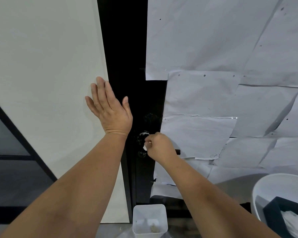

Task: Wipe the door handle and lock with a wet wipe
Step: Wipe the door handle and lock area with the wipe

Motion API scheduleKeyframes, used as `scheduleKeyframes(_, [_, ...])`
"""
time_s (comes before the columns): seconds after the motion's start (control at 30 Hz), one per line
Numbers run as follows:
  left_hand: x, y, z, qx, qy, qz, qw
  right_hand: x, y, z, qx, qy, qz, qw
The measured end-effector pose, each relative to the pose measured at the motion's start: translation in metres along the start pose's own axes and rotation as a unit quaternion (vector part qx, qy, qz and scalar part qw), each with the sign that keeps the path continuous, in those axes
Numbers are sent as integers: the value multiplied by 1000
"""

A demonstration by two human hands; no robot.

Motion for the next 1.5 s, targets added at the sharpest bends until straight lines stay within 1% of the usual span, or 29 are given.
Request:
scheduleKeyframes(0.07, [0, 0, 0, 0, -1, 2, 1000, -3, 2, -5, 14, 23, 11, 1000])
scheduleKeyframes(0.13, [0, 0, 0, 1, -1, 1, 1000, -8, 1, -5, 15, 48, 1, 999])
scheduleKeyframes(0.23, [0, 0, -1, 1, -4, 1, 1000, -2, 1, -1, 43, 87, -41, 994])
scheduleKeyframes(0.27, [1, 0, 0, 0, -5, 1, 1000, 5, 6, -1, 29, 106, -54, 992])
scheduleKeyframes(0.37, [1, 0, 1, -1, -1, -2, 1000, 19, 11, 1, 0, 121, -36, 992])
scheduleKeyframes(0.47, [0, 0, -1, -1, -6, 1, 1000, 4, 11, -4, 48, 119, -12, 992])
scheduleKeyframes(0.5, [0, 0, -1, 0, -7, 1, 1000, -2, 12, -4, 59, 123, -16, 990])
scheduleKeyframes(0.53, [-1, 0, -1, -1, -6, 1, 1000, -4, 14, -5, 58, 121, -25, 991])
scheduleKeyframes(0.63, [-1, 1, -1, -2, -6, 2, 1000, 0, 20, 2, 58, 111, -13, 992])
scheduleKeyframes(0.73, [-1, 0, -1, -3, -9, 3, 1000, 10, 19, 9, 21, 127, -40, 991])
scheduleKeyframes(0.8, [0, 0, 0, 0, -12, 2, 1000, 12, 16, 5, 11, 128, -44, 991])
scheduleKeyframes(0.9, [1, -1, 1, 3, -16, -1, 1000, 7, 15, -8, 52, 71, -6, 996])
scheduleKeyframes(1.0, [2, 3, 0, 3, -19, -15, 1000, 1, 18, -10, 67, 71, -1, 995])
scheduleKeyframes(1.1, [1, 15, -5, -2, -33, -48, 998, 8, 17, 3, 29, 69, -15, 997])
scheduleKeyframes(1.17, [2, 21, -7, -3, -36, -70, 997, 14, 14, 5, 13, 54, -3, 998])
scheduleKeyframes(1.23, [2, 23, -8, -4, -42, -83, 996, 13, 12, -3, 38, 42, 5, 998])
scheduleKeyframes(1.33, [3, 22, -7, -5, -50, -92, 994, 0, 13, -18, 89, 64, -13, 994])
scheduleKeyframes(1.4, [4, 22, -8, -8, -55, -97, 994, -2, 17, -21, 91, 71, -12, 993])
scheduleKeyframes(1.5, [4, 23, -8, -8, -58, -105, 993, 6, 20, -9, 65, 81, -6, 995])
Point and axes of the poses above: each hand's wrist, its own y-axis away from the middle knuckle, its own x-axis out of the back of the hand, z = x × y, the point moved 2 cm from there along -y, towards the middle knuckle, and after that the axes turned 13 degrees about -z, right-handed, at the moved point
